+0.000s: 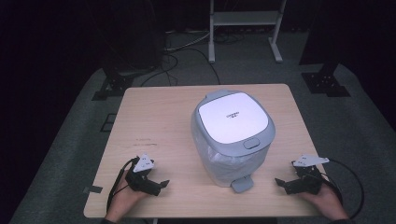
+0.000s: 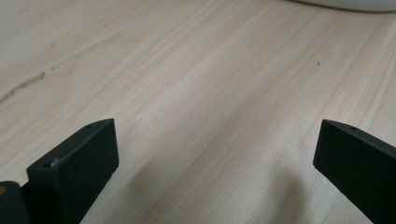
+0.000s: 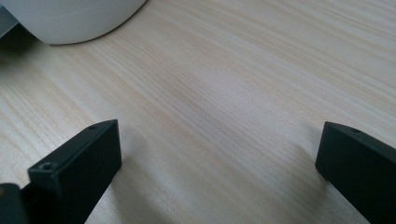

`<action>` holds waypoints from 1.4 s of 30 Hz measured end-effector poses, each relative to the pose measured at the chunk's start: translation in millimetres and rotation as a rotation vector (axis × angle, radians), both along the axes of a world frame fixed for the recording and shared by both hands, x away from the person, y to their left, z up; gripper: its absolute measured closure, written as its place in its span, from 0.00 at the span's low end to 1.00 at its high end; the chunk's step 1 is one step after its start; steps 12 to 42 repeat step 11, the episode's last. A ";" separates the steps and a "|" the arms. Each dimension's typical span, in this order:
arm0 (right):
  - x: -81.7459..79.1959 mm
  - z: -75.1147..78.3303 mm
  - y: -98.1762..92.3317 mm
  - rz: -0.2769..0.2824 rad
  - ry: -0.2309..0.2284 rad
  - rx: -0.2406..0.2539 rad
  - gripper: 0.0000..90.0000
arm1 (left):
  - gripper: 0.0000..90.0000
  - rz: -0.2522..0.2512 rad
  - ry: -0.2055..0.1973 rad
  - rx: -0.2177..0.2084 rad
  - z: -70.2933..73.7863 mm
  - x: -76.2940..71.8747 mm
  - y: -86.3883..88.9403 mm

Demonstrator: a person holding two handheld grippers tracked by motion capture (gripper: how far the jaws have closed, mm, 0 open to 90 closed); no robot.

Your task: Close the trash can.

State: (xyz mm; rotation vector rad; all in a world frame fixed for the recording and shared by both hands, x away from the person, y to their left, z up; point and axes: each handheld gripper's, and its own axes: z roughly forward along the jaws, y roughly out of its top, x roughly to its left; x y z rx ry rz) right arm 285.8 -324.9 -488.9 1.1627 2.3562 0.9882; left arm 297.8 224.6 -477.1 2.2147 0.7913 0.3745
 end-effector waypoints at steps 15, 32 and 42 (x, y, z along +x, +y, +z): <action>-0.4 0.0 0.1 -0.004 0.001 0.000 0.00 | 0.00 -0.002 0.024 0.016 -6.7 1.3 1.1; -0.4 0.0 0.1 -0.004 0.001 0.000 0.00 | 0.00 -0.002 0.024 0.016 -6.7 1.3 1.1; -0.4 0.0 0.1 -0.004 0.001 0.000 0.00 | 0.00 -0.002 0.024 0.016 -6.7 1.3 1.1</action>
